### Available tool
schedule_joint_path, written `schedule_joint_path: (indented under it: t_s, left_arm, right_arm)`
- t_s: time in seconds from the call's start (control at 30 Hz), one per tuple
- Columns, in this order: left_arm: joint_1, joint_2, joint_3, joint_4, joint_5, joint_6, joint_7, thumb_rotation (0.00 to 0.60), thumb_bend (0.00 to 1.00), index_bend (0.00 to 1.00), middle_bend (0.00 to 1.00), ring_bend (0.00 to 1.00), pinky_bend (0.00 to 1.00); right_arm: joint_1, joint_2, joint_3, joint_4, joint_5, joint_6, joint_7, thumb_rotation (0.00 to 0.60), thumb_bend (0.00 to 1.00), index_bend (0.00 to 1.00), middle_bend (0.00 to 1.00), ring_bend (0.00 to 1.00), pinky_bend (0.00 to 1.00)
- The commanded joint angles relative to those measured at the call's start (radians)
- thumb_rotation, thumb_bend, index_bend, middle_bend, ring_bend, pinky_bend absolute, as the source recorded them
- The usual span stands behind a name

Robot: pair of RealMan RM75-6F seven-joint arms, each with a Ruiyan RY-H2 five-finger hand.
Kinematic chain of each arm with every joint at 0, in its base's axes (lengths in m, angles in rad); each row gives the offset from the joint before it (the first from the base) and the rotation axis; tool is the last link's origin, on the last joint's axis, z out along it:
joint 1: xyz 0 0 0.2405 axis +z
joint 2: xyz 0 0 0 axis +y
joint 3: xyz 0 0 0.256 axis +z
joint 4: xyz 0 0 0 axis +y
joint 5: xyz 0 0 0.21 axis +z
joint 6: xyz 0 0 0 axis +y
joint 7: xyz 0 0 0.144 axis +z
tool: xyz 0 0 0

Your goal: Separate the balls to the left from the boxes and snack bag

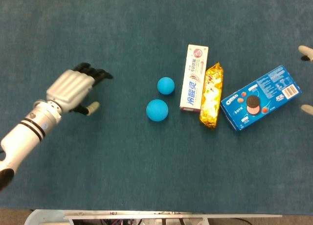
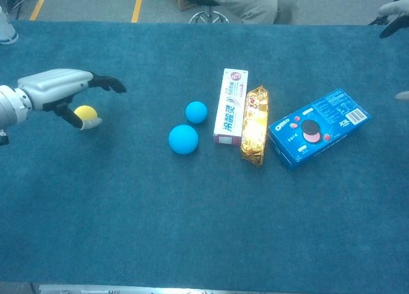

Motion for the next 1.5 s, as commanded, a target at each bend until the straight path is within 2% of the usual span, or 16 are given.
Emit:
schedule_joint_path:
  t_s: [0.03, 0.27, 0.47, 0.87, 1.5]
  left_arm:
    - [-0.011, -0.004, 0.000, -0.042, 0.009, -0.001, 0.021, 0.600, 0.37, 0.14, 0.16, 0.16, 0.09]
    - [-0.037, -0.055, 0.000, -0.077, 0.018, -0.019, 0.055, 0.600, 0.37, 0.14, 0.16, 0.16, 0.09]
    - [-0.060, -0.106, -0.003, -0.084, 0.033, -0.034, 0.052, 0.600, 0.37, 0.18, 0.17, 0.16, 0.09]
    - [-0.104, -0.194, -0.034, -0.026, -0.035, -0.068, 0.065, 0.600, 0.37, 0.20, 0.17, 0.16, 0.09]
    - [-0.142, -0.288, -0.037, 0.060, -0.111, -0.086, 0.121, 0.600, 0.37, 0.20, 0.17, 0.16, 0.09]
  right_arm:
    - [0.001, 0.001, 0.000, 0.002, 0.003, -0.003, 0.001, 0.600, 0.00, 0.02, 0.23, 0.14, 0.27]
    - [-0.007, 0.008, -0.004, 0.008, 0.005, -0.001, 0.011, 0.600, 0.00, 0.02, 0.23, 0.14, 0.27]
    - [-0.008, 0.005, -0.006, 0.019, 0.005, -0.005, 0.024, 0.600, 0.00, 0.02, 0.23, 0.14, 0.27]
    - [-0.015, 0.012, -0.011, 0.035, 0.000, -0.006, 0.047, 0.600, 0.00, 0.02, 0.23, 0.14, 0.27]
    - [-0.024, 0.024, -0.014, 0.051, -0.004, -0.007, 0.076, 0.600, 0.00, 0.02, 0.23, 0.14, 0.27]
